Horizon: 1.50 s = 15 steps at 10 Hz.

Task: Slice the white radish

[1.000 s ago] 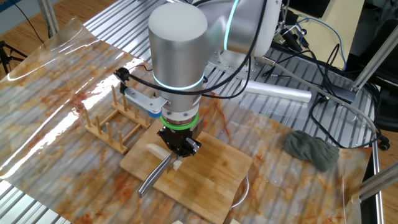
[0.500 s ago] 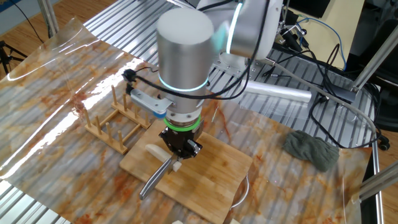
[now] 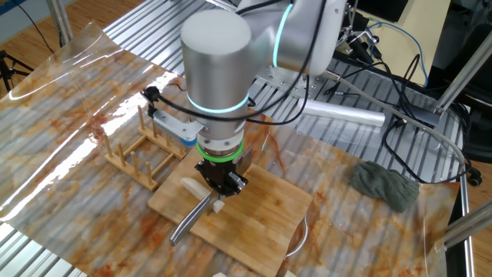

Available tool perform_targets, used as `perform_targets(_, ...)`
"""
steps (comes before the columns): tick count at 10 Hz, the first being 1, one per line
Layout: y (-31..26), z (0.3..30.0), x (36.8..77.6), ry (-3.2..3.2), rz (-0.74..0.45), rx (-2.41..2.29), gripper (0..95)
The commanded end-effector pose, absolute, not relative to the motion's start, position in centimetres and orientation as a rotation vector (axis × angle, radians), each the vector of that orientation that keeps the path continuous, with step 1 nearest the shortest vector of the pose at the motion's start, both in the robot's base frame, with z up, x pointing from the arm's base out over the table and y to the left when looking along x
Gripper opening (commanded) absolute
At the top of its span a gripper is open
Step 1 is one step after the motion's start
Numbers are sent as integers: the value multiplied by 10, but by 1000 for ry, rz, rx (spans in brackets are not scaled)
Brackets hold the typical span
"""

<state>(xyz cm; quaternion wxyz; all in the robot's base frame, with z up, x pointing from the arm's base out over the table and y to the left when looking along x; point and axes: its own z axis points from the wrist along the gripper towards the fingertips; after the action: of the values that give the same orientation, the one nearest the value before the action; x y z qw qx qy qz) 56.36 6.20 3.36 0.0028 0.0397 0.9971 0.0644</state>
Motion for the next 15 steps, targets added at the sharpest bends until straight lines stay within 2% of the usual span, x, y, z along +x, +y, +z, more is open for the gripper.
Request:
perform_targets(1,62,28,564,3124,96,100,0)
perform_targets(4,63,43,561,3139,109,122,0)
perform_targets(8,65,46,560,3134,102,132,0)
perform_targets(15,64,68,558,3146,85,138,0)
